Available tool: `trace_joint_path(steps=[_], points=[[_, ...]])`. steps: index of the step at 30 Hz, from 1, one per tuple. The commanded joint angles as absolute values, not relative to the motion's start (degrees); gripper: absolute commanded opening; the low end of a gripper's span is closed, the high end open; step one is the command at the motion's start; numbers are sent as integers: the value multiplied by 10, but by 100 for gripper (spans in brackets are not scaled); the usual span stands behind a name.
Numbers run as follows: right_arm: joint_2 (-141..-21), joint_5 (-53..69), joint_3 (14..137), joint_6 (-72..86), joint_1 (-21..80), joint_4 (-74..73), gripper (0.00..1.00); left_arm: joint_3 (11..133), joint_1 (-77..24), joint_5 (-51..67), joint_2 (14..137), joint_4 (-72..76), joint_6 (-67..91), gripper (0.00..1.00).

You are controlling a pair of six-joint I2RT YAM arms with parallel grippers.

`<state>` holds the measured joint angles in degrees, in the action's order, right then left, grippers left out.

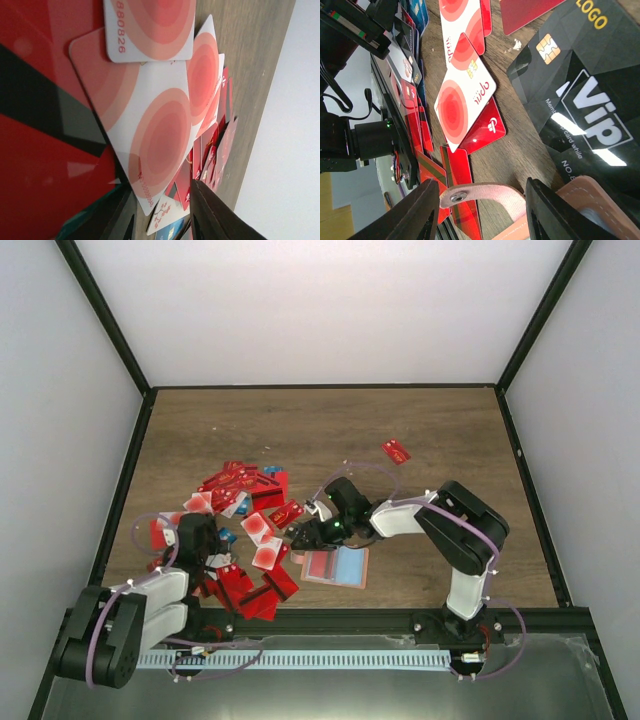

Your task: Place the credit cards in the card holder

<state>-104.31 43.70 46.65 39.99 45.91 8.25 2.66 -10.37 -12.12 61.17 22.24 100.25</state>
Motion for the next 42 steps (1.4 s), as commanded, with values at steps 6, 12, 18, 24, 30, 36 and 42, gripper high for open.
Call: trace_joint_path(steps=[6, 12, 18, 24, 30, 36, 42], points=[[-1044, 449, 456, 394, 454, 86, 49, 1, -90, -111, 629, 203, 979, 11], [-1041, 449, 457, 395, 453, 85, 49, 10, -88, -91, 586, 139, 973, 4], [-1032, 448, 456, 393, 448, 82, 49, 21, -89, -77, 502, 25, 960, 4], [-1020, 447, 454, 391, 443, 79, 49, 10, -88, -24, 448, -14, 946, 4], [-1007, 448, 447, 387, 434, 78, 49, 12, -88, 36, 417, -26, 903, 4], [-984, 450, 441, 379, 417, 66, 49, 30, -88, 83, 397, -58, 860, 4], [-958, 448, 441, 371, 402, 49, 49, 56, -87, 101, 357, -123, 828, 4]])
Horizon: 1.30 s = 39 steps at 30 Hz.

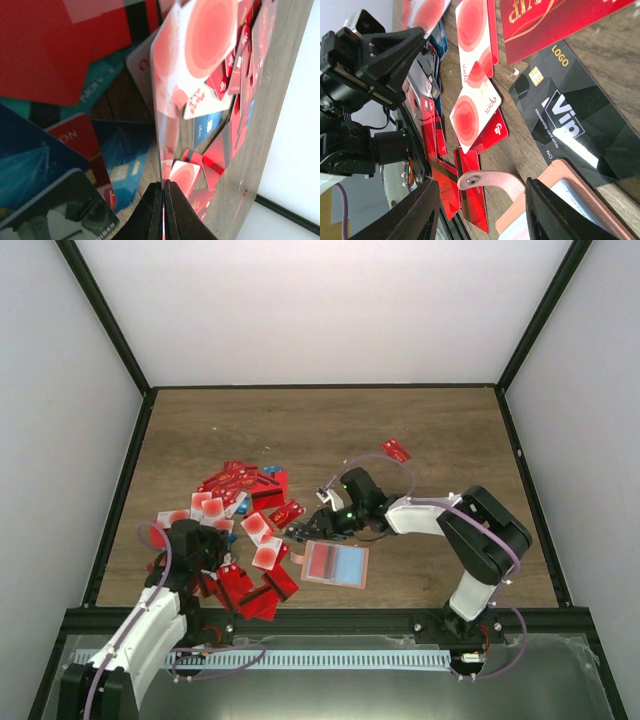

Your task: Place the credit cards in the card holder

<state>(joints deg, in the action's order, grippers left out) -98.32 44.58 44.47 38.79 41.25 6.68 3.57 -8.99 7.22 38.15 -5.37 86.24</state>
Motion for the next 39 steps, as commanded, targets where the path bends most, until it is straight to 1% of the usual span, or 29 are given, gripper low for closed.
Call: trace_joint_path(steps=[1, 6, 12, 16, 22, 25, 33, 39], points=[[-954, 448, 441, 370, 400, 46, 49, 61, -88, 103, 349, -134, 824, 4], [-932, 447, 442, 361, 390, 30, 49, 107, -87, 105, 316, -190, 776, 4], [-899, 442, 441, 340, 377, 4, 49, 155, -88, 118, 328, -225, 695, 4], [-871, 434, 437, 326, 366, -14, 50, 179, -88, 167, 361, -197, 638, 4], [-824, 437, 408, 314, 334, -20, 50, 234, -94, 234, 460, -182, 518, 4], [-806, 447, 395, 307, 313, -22, 50, 246, -108, 261, 488, -164, 481, 4], [-744, 482, 359, 294, 271, -19, 51, 256, -159, 357, 506, -102, 432, 4], [-699, 477, 344, 277, 267, -39, 53, 287, -246, 367, 540, -116, 377, 4]])
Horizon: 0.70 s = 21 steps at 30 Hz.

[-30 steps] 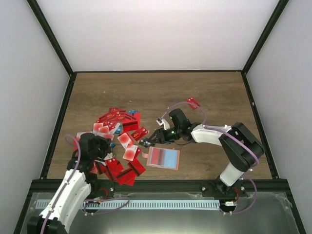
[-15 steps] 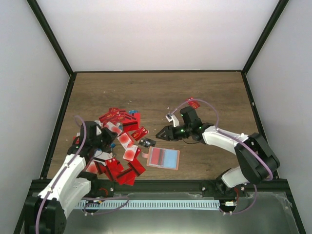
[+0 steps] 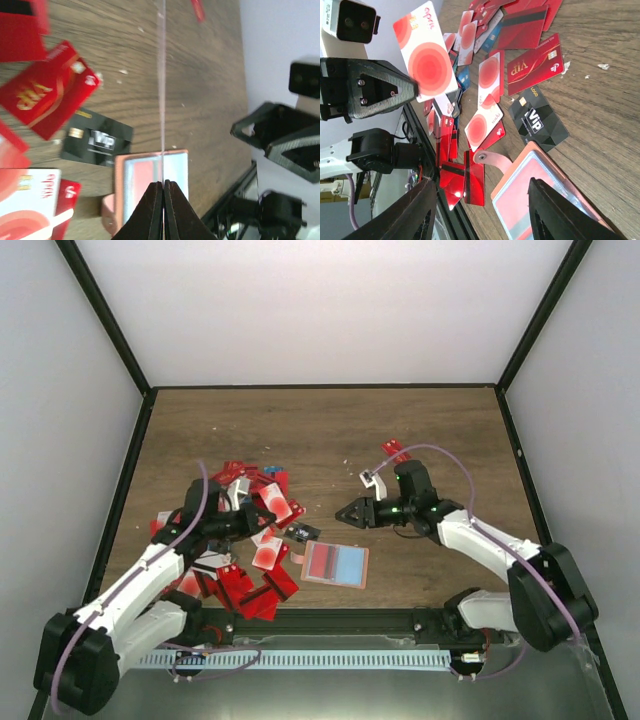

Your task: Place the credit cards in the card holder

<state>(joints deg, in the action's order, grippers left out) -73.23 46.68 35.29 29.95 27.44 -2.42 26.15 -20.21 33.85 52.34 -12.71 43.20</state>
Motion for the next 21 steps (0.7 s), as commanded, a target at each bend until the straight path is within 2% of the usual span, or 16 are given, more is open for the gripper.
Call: trace_joint_path(steps=[1, 13, 21], points=[[-691, 475, 340, 277, 265, -43, 53, 288, -259, 370, 544, -114, 374, 4], [-575, 380, 277, 325, 262, -114, 53, 278, -362, 414, 570, -78, 358, 4], [-551, 390, 192, 380, 262, -95, 53, 253, -417, 406, 627, -9, 390, 4]])
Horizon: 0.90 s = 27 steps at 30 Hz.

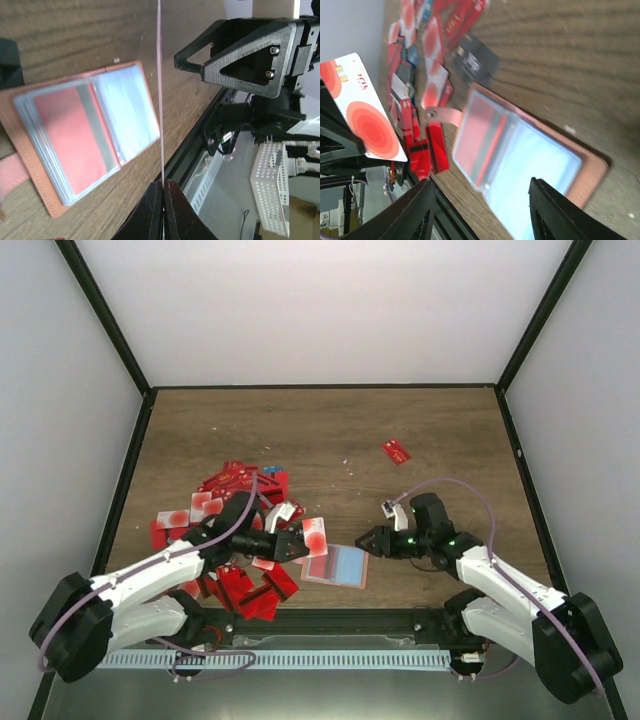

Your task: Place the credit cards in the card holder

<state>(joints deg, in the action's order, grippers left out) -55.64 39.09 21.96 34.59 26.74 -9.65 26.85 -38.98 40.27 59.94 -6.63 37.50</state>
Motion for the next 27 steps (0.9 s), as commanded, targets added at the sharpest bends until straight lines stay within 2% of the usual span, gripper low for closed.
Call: trace_joint_path(steps=[1, 9, 27], points=[[-553, 391, 182, 385, 262, -90, 53, 252, -426, 402, 635, 2, 395, 4], [-554, 393, 143, 404, 262, -74, 54, 240, -466, 381, 699, 79, 431, 4], [-577, 407, 112, 419, 262, -36, 53, 244, -479, 340, 769, 78, 409, 4]])
